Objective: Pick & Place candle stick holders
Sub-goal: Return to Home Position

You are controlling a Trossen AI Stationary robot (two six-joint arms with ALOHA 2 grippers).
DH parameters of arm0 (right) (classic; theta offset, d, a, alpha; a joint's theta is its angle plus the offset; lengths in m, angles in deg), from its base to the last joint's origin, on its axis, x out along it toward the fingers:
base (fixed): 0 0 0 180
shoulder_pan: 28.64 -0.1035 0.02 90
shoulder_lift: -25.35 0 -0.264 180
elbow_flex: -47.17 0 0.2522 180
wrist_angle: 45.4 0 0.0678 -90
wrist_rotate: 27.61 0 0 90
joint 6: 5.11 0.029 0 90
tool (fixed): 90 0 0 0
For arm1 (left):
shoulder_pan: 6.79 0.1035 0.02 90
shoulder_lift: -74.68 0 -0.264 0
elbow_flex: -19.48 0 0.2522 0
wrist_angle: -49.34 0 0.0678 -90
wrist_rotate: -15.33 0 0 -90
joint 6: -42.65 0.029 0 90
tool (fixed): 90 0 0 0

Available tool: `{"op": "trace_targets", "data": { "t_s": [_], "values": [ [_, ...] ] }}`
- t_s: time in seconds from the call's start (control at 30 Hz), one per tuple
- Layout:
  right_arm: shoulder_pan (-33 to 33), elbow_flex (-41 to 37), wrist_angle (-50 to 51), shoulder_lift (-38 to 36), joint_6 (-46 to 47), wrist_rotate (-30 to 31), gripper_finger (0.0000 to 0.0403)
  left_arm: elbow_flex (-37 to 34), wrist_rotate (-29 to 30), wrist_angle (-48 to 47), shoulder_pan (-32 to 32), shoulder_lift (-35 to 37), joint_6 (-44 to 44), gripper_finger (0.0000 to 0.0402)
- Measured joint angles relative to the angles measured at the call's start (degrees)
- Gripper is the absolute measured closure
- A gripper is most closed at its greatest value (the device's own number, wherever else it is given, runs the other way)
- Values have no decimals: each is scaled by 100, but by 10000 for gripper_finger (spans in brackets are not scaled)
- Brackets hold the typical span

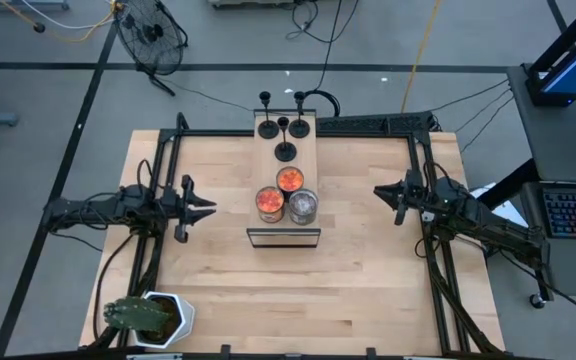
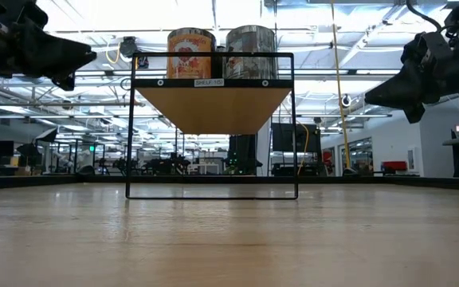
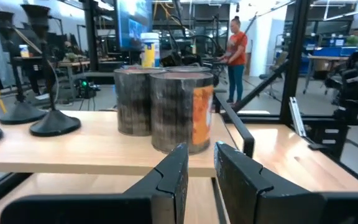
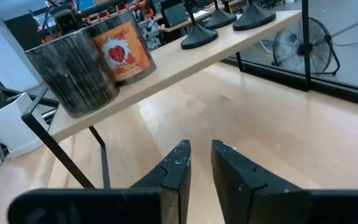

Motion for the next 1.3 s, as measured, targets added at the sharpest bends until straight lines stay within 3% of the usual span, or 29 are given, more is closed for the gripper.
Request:
{"op": "trace_targets", "data": {
  "t_s": [0.37,0.57,1.3],
  "values": [
    [2,0,-247,-2,-97,-18,348,-291,18,247,-209,0,-71,314],
    [2,0,-279,1,-43,-19,348,-290,19,175,-209,-26,-647,314],
    [2,0,-278,9,-17,-22,348,-290,20,176,-209,-28,-612,314]
  ]
}}
